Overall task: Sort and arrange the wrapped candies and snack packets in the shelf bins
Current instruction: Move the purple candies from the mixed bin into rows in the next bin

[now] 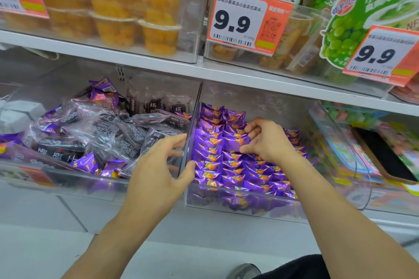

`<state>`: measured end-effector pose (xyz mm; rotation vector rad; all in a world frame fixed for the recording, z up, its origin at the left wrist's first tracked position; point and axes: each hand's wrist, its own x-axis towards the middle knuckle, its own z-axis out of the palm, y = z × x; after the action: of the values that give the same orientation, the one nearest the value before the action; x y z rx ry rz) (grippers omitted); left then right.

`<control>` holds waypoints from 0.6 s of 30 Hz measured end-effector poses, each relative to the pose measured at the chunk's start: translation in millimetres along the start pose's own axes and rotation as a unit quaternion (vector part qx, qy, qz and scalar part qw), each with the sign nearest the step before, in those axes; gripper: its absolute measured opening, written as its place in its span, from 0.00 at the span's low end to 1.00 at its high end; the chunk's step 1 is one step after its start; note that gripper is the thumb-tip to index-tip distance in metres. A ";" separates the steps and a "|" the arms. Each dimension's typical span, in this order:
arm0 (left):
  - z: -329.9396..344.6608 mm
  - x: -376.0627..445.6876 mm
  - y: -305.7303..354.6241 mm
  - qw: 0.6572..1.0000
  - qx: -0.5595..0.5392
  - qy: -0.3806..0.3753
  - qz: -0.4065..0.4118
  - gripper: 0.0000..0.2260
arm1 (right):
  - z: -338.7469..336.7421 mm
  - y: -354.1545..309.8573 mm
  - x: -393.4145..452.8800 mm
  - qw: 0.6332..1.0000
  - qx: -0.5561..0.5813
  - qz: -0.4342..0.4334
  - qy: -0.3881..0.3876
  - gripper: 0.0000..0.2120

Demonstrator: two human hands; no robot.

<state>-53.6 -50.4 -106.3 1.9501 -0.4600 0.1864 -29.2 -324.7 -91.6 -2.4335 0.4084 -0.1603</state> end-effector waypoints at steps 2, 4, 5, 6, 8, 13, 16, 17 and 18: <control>-0.1 -0.5 0.2 1.000 0.001 0.000 -0.002 0.22 | 2.0 -1.1 -2.2 1.000 -0.016 -0.020 -0.013 0.20; -0.6 -0.5 1.2 1.000 -0.004 -0.004 -0.006 0.22 | 1.7 -0.6 -4.1 0.999 -0.026 -0.036 -0.016 0.17; -1.1 -0.4 2.3 1.000 -0.006 -0.005 -0.007 0.22 | 0.5 -0.1 -4.8 0.999 -0.027 -0.041 -0.016 0.16; -1.4 0.0 3.3 1.000 -0.007 -0.005 -0.006 0.22 | -0.6 0.6 -5.0 0.999 -0.028 -0.045 -0.013 0.15; -1.5 0.0 4.7 1.000 -0.011 0.001 -0.002 0.21 | -2.5 1.5 -5.1 0.998 -0.032 -0.053 0.003 0.13; -1.5 -0.7 4.8 1.000 -0.009 0.002 -0.004 0.21 | -0.5 0.1 -6.0 0.998 -0.037 -0.052 0.013 0.10; -2.1 -0.8 3.9 1.000 -0.012 -0.004 -0.007 0.21 | -1.4 -1.6 -7.5 0.998 -0.030 -0.049 -0.002 0.10; -2.6 -0.7 4.0 1.000 -0.012 -0.006 -0.008 0.21 | -2.3 -2.3 -8.0 0.999 -0.025 -0.048 0.002 0.10; -3.0 -0.7 3.8 1.000 -0.011 -0.006 -0.009 0.21 | -3.0 -2.5 -8.3 0.999 -0.020 -0.047 0.008 0.08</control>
<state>-55.6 -48.9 -102.1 1.9332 -0.4513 0.1577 -37.0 -321.9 -87.7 -2.4931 0.3082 -0.2148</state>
